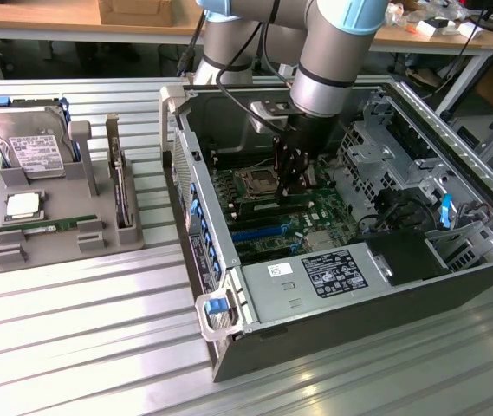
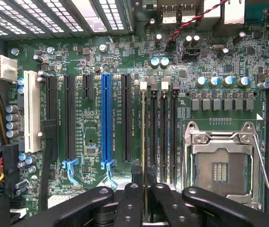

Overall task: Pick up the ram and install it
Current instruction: 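Insert the ram into the slot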

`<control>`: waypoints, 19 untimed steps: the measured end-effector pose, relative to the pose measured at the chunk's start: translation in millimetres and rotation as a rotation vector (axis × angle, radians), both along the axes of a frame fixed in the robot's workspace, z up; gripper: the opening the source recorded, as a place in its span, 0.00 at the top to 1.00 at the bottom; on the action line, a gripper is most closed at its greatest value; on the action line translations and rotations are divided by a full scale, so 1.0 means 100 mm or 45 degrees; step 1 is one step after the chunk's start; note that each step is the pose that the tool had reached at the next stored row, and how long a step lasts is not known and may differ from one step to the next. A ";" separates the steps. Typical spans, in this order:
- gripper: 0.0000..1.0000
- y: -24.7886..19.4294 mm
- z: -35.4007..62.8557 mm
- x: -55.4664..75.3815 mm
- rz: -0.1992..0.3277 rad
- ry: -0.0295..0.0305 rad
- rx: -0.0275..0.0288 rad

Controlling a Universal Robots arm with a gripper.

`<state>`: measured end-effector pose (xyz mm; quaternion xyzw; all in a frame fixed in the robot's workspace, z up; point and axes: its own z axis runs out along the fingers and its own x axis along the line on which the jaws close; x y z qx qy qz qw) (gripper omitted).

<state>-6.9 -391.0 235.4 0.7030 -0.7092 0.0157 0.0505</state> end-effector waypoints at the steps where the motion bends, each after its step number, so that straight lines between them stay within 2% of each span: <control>1: 0.87 0.000 0.000 0.00 0.000 0.0000 -0.0002; 17: 0.87 0.002 -0.063 -0.04 0.000 0.0010 -0.0005; 18: 0.86 0.002 -0.064 -0.04 0.000 0.0009 -0.0003; 19: 0.80 0.002 -0.064 -0.04 0.000 0.0009 -0.0003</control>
